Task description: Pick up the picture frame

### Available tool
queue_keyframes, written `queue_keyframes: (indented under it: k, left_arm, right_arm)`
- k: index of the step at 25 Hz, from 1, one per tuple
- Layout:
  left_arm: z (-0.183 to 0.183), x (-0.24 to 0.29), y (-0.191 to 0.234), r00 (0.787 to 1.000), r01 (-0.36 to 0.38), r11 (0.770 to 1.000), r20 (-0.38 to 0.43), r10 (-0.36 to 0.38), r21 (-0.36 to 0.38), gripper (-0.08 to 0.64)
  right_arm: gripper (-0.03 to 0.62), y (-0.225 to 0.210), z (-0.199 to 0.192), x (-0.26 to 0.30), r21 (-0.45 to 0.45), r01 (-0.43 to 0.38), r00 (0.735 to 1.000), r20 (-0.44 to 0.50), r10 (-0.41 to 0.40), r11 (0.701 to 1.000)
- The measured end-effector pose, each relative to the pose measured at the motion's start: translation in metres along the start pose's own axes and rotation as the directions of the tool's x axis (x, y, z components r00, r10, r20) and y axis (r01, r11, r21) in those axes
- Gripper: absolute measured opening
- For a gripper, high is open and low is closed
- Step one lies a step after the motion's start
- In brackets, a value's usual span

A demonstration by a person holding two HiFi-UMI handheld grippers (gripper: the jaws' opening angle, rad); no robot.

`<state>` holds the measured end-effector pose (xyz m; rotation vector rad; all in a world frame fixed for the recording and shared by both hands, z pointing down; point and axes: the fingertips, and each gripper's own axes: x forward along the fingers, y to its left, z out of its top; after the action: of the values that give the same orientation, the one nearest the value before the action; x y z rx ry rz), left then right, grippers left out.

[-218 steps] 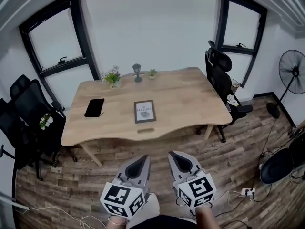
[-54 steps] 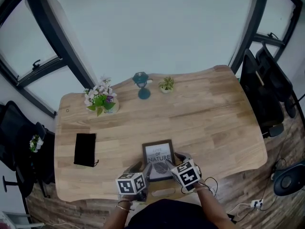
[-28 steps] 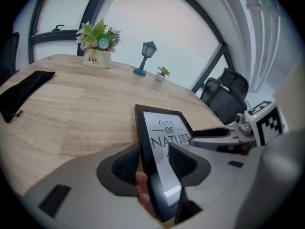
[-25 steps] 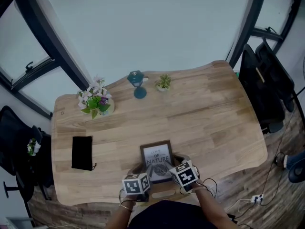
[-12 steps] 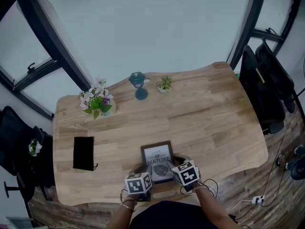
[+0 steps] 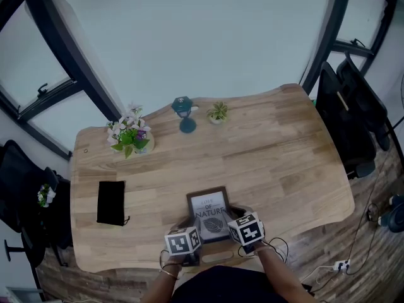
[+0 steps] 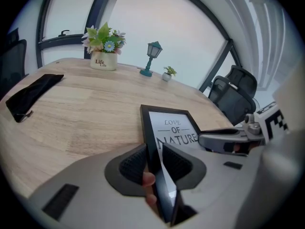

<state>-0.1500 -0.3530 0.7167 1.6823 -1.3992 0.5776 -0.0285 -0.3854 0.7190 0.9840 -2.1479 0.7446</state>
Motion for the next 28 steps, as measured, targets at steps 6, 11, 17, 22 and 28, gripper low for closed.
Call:
queue_keyframes:
  k: [6, 11, 17, 22, 28]
  left_arm:
    - [-0.001, -0.003, -0.004, 1.0, 0.011, 1.0, 0.009, -0.011, -0.006, 0.086]
    - [0.001, -0.009, -0.006, 1.0, 0.015, 1.0, 0.026, -0.015, 0.0, 0.08]
    - [0.005, -0.017, -0.012, 0.998, 0.022, 1.0, 0.054, -0.023, 0.009, 0.074]
    - [0.008, -0.024, -0.016, 0.996, 0.027, 0.999, 0.084, -0.029, 0.023, 0.072]
    - [0.015, -0.034, -0.022, 0.991, 0.037, 0.999, 0.129, -0.041, 0.036, 0.071]
  right_arm:
    - [0.097, -0.003, 0.002, -0.005, -0.005, 0.016, 1.0, 0.02, -0.016, 1.0]
    - [0.092, -0.002, 0.006, -0.012, -0.019, 0.029, 0.999, 0.045, -0.028, 0.999]
    - [0.086, -0.002, 0.015, -0.025, -0.044, 0.05, 0.995, 0.087, -0.047, 0.998]
    - [0.083, 0.001, 0.022, -0.034, -0.05, 0.06, 0.991, 0.125, -0.053, 0.997]
    - [0.08, 0.003, 0.031, -0.046, -0.064, 0.075, 0.984, 0.169, -0.063, 0.995]
